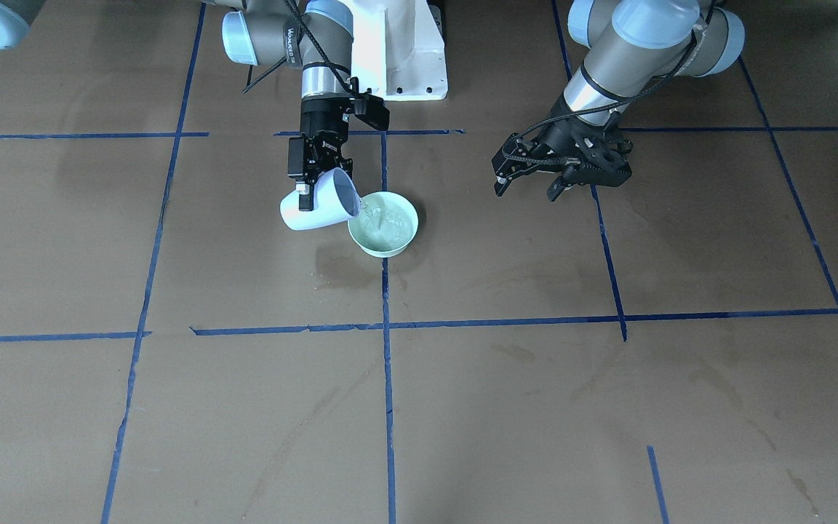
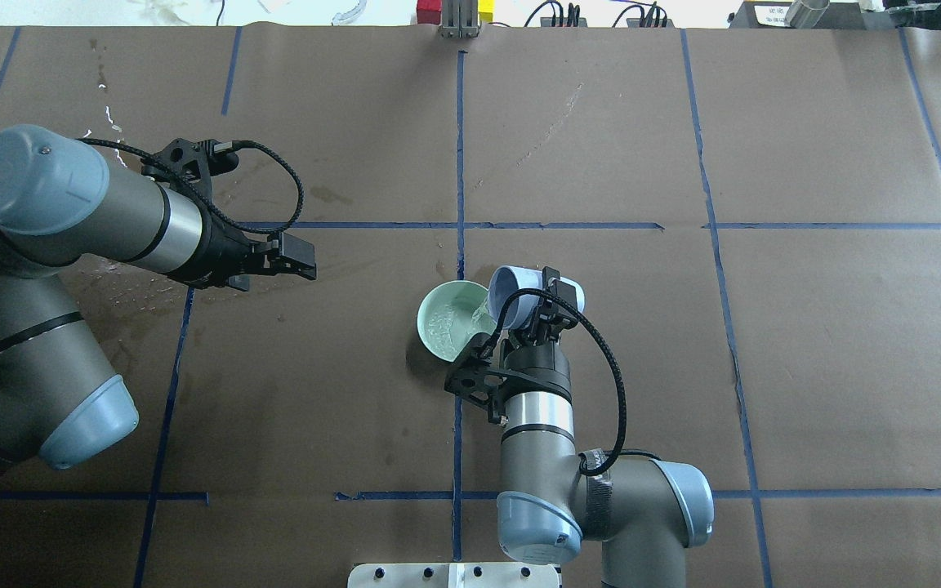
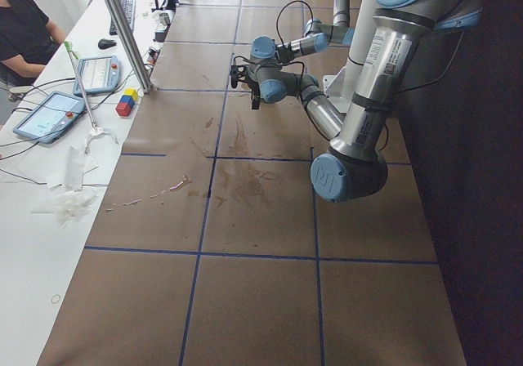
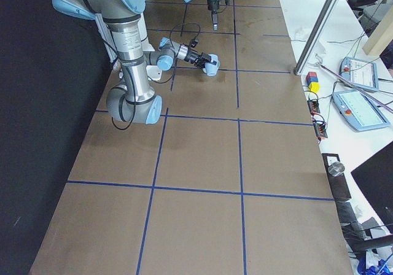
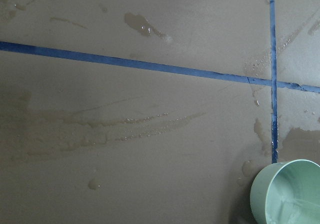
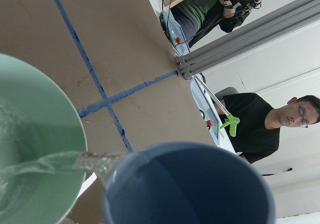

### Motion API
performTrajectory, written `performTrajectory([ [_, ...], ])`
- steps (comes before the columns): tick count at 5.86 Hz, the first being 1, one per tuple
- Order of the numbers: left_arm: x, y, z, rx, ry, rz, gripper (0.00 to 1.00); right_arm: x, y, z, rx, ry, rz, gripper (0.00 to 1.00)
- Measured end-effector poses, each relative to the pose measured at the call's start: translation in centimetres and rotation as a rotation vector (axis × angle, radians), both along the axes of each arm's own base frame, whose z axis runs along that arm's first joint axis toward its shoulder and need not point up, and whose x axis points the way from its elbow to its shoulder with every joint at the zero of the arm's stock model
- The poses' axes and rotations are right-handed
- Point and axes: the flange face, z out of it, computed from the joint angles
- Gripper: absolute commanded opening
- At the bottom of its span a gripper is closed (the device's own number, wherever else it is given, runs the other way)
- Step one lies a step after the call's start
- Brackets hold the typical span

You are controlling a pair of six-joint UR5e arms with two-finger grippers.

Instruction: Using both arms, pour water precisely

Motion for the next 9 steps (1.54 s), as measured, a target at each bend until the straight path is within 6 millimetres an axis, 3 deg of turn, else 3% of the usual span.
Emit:
performTrajectory([
  [4,0.0,0.0,0.0,0.000,0.000,0.001,0.99,0.2,0.0,0.1,0.010,0.010,0.004,0.07],
  [7,0.1,0.1,-0.1,0.001,0.001,0.002,0.99,0.9,0.1,-1.3,-0.039,-0.261,0.078,0.07],
  [9,0.0,0.1,-0.1,0.002,0.002,0.001,0.99,2.2,0.2,-1.7,-0.078,-0.543,0.131,0.07],
])
